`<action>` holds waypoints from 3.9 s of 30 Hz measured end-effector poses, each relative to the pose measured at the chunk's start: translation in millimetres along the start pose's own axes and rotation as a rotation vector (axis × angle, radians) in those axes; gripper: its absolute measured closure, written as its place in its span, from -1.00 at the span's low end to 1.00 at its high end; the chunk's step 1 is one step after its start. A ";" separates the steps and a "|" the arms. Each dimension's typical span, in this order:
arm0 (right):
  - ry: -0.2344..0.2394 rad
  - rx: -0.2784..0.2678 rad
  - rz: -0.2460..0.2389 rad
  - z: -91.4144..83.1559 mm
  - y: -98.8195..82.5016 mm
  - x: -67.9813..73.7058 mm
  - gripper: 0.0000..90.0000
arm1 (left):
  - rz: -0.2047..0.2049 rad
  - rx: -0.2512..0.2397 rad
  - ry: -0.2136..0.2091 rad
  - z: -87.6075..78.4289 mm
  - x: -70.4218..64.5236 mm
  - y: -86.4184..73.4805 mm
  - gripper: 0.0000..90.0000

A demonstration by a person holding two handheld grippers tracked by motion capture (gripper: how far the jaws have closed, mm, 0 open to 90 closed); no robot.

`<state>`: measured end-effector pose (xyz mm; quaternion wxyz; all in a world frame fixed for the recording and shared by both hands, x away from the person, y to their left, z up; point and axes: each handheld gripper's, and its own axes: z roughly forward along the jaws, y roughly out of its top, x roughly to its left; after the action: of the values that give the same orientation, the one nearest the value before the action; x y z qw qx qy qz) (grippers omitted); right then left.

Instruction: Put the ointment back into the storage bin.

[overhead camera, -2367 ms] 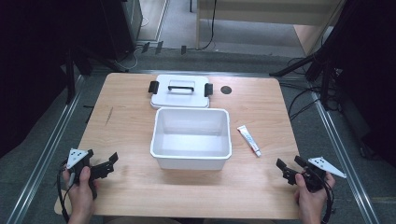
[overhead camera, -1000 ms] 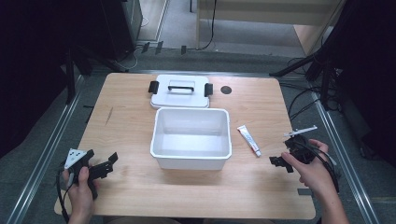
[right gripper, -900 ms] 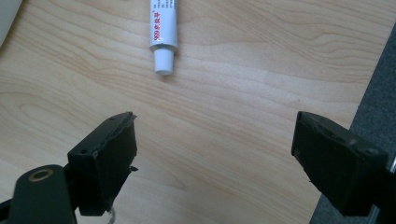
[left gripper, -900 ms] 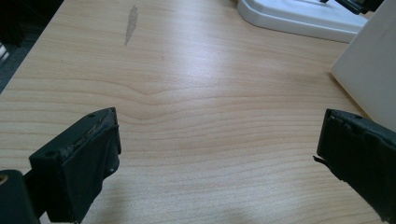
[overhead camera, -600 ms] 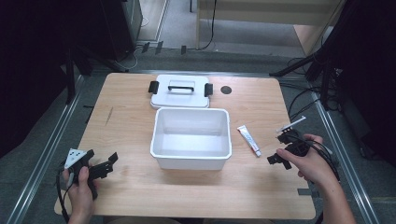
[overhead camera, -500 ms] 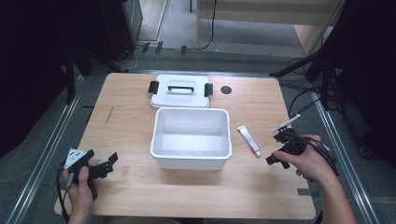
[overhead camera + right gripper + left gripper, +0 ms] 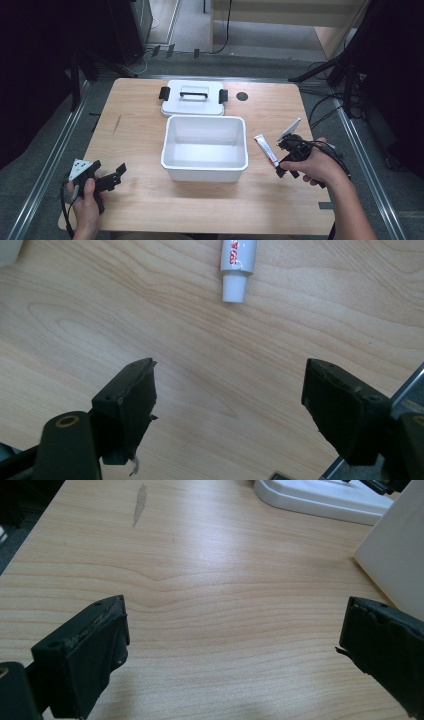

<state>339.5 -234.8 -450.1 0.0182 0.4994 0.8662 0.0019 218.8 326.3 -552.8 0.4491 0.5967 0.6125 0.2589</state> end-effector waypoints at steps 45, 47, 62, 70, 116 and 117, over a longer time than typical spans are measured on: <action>0.035 -0.002 0.032 35.6 67.4 9.6 0.25 | -0.009 0.001 -0.006 0.1 1.5 0.3 -1.00; 0.034 -0.005 0.027 35.9 68.6 9.7 0.25 | -0.009 0.002 -0.006 0.1 1.6 0.3 -1.00; 0.012 -0.022 0.033 36.4 72.8 1.6 0.21 | -0.008 0.003 -0.004 0.5 1.3 0.4 -1.00; 0.000 0.009 0.020 49.9 78.6 -4.1 0.42 | -0.009 0.006 -0.004 0.5 1.6 0.5 -1.00; 0.084 -0.090 0.024 -99.7 89.2 34.7 0.61 | -0.011 0.005 -0.004 1.0 1.7 0.7 -1.00; 0.085 -0.089 0.016 -102.8 90.8 39.9 0.61 | -0.011 0.005 -0.004 1.0 1.7 0.7 -1.00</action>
<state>394.7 -153.3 -346.6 0.0035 0.5045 0.8612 0.0616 220.2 327.8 -553.1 0.4503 0.5950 0.6156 0.2534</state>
